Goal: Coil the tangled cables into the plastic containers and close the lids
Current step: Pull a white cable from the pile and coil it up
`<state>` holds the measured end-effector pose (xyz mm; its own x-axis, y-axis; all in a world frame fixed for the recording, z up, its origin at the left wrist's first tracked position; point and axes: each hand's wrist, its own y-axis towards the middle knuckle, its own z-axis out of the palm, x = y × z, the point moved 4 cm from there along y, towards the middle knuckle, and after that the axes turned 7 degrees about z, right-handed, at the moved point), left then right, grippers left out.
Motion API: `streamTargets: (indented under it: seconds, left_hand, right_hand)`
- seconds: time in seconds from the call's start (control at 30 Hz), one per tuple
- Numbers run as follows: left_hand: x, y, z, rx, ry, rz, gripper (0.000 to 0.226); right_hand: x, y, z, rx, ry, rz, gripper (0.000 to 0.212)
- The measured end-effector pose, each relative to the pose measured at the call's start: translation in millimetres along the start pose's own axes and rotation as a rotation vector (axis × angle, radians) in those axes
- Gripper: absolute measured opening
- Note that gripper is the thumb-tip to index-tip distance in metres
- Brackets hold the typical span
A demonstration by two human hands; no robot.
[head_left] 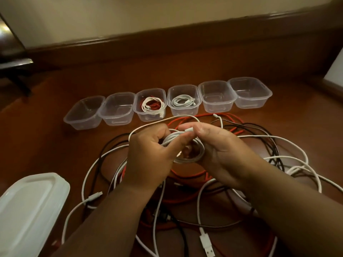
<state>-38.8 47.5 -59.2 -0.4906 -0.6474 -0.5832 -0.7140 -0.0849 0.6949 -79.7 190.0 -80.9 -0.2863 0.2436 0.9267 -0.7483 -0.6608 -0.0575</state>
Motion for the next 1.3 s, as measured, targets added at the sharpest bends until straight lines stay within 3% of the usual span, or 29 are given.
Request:
streamTargets:
  seconds: [0.1,0.23,0.33,0.53,0.77,0.9,1.0,1.3]
  left_hand:
    - [2,-2,0,-0.016,-0.075,-0.127,0.059]
    - [2,-3,4,-0.001,-0.150,-0.235,0.060]
    - [-4,-6,7,0.074,-0.126,-0.211,0.053]
    - [-14,0,-4,0.157,-0.105,-0.023,0.009]
    - [-6,5,-9,0.068,-0.072,-0.056,0.004]
    - [-11,-3,3,0.068,-0.303,-0.307,0.010]
    - [-12,-10,13,0.043,-0.551,-0.482,0.029]
    - [-8,-18,29,0.196,-0.947,-0.656,0.022]
  right_hand:
    - [2,0,-3,-0.024,-0.234,-0.068,0.027]
    - [0,0,5,-0.081,-0.051,-0.105,0.021]
    - [0,-2,2,-0.179,-0.123,-0.134,0.023]
    - [18,-7,-10,-0.244,-0.389,-0.247,0.017]
    - [26,-13,-9,-0.165,-0.342,-0.300,0.018]
    - [27,-17,-4,-0.150,-0.291,-0.359,0.015]
    - [28,-19,-3,-0.188,-0.256,-0.394,0.017]
    - [27,-18,-4,-0.280,-0.513,-0.492,0.014]
